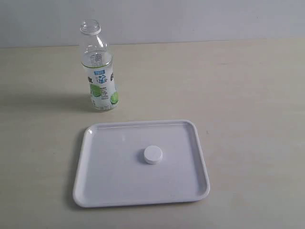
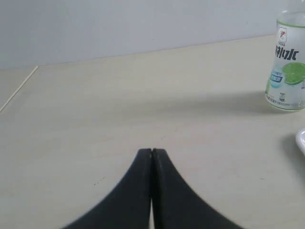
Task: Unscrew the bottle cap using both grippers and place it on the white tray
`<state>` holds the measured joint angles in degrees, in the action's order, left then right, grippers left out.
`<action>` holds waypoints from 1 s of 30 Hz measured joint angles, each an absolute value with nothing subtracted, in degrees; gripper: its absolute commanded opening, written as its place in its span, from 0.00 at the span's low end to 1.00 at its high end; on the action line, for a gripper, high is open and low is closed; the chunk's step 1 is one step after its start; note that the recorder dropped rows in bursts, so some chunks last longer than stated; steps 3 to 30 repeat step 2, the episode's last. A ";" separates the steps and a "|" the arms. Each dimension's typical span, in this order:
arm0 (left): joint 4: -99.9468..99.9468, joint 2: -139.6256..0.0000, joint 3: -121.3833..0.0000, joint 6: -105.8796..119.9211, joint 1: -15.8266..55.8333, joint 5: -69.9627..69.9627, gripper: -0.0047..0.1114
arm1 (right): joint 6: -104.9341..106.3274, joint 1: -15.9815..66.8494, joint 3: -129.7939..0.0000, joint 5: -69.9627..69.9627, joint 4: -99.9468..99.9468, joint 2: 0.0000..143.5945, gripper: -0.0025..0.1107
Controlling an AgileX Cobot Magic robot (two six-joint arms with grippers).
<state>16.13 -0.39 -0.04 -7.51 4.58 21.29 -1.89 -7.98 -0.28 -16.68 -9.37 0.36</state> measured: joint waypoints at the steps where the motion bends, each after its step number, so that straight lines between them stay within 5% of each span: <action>1: 16.13 -0.39 -0.04 -7.51 4.58 21.29 0.04 | -1.89 -7.98 -0.28 -16.68 -9.37 0.36 0.02; 30: 16.13 -0.39 -0.04 -7.51 4.58 21.29 0.04 | -1.89 -7.98 -0.28 -16.68 -9.37 0.36 0.02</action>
